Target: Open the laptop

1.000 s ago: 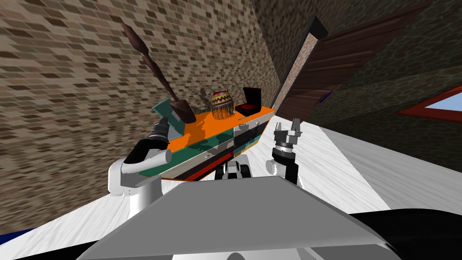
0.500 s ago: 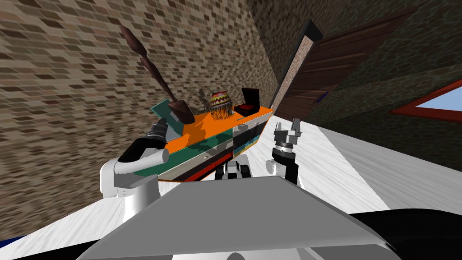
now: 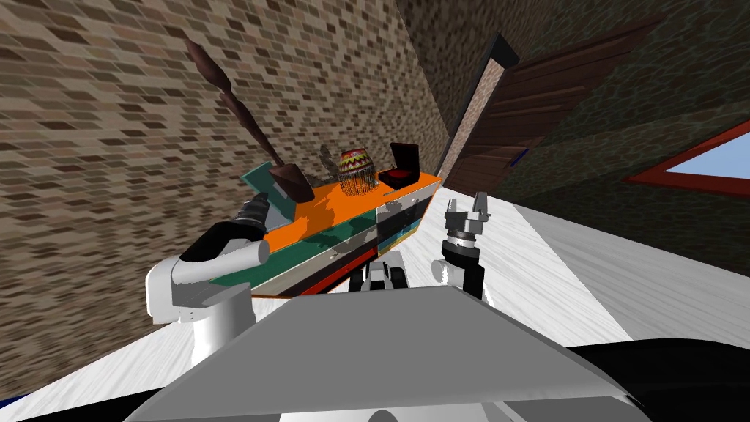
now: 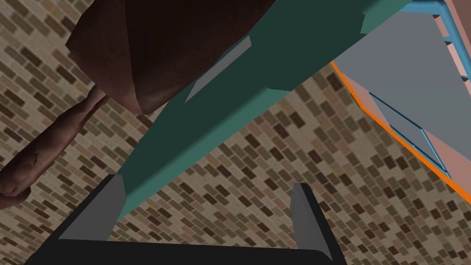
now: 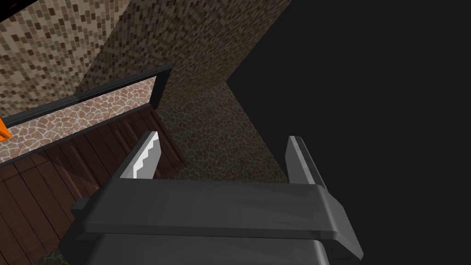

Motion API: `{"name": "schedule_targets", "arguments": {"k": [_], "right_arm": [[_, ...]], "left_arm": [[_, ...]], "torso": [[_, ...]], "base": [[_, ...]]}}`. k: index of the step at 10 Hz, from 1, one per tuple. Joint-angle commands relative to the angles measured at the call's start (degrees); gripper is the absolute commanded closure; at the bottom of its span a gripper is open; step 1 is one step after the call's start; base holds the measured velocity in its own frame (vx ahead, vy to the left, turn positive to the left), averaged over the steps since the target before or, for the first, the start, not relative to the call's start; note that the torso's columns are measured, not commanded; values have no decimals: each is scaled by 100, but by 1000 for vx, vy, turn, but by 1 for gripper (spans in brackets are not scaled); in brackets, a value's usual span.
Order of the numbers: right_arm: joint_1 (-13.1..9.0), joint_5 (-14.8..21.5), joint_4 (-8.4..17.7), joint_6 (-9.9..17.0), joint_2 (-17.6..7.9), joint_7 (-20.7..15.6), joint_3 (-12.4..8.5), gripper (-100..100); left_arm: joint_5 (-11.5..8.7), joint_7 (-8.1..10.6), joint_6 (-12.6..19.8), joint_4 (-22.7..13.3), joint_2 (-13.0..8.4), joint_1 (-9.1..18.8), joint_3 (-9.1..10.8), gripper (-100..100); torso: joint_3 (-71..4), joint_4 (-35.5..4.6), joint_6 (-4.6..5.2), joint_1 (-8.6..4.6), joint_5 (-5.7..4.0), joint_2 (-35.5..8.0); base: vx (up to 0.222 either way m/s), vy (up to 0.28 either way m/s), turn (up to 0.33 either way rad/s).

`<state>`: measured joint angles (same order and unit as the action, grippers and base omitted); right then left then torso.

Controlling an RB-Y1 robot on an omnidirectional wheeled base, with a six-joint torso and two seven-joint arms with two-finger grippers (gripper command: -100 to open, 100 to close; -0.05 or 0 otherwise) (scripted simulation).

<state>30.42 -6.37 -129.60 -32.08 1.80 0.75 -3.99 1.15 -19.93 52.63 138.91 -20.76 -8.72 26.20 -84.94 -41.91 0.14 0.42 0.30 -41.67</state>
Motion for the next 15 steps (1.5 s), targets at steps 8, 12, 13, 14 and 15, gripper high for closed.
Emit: {"name": "schedule_targets", "arguments": {"k": [8, 12, 13, 14, 15], "right_arm": [[0, 0, 0, 0, 0, 0, 0, 0], [-1, 0, 0, 0, 0, 0, 0, 0], [-1, 0, 0, 0, 0, 0, 0, 0], [-1, 0, 0, 0, 0, 0, 0, 0], [-1, 0, 0, 0, 0, 0, 0, 0]], "left_arm": [[-136, -50, 1087, 780, -352, 97, 161, -100], [-94, -36, 1060, 527, -461, 270, 238, -100], [-60, -30, 1030, 367, -507, 360, 265, -100], [-26, -23, 1001, 208, -553, 450, 292, -100], [7, -17, 971, 48, -599, 539, 319, -100]], "torso": [[30, -34, -9, -47, -33, -51], [41, -38, -12, -40, -29, -67], [46, -41, -14, -39, -30, -77], [48, -42, -14, -41, -30, -77], [44, -40, -15, -44, -31, -70]], "base": [[6, -2, -21], [-19, 0, -57], [-87, -1, -129], [-87, -8, -111], [-73, -8, -127]]}}
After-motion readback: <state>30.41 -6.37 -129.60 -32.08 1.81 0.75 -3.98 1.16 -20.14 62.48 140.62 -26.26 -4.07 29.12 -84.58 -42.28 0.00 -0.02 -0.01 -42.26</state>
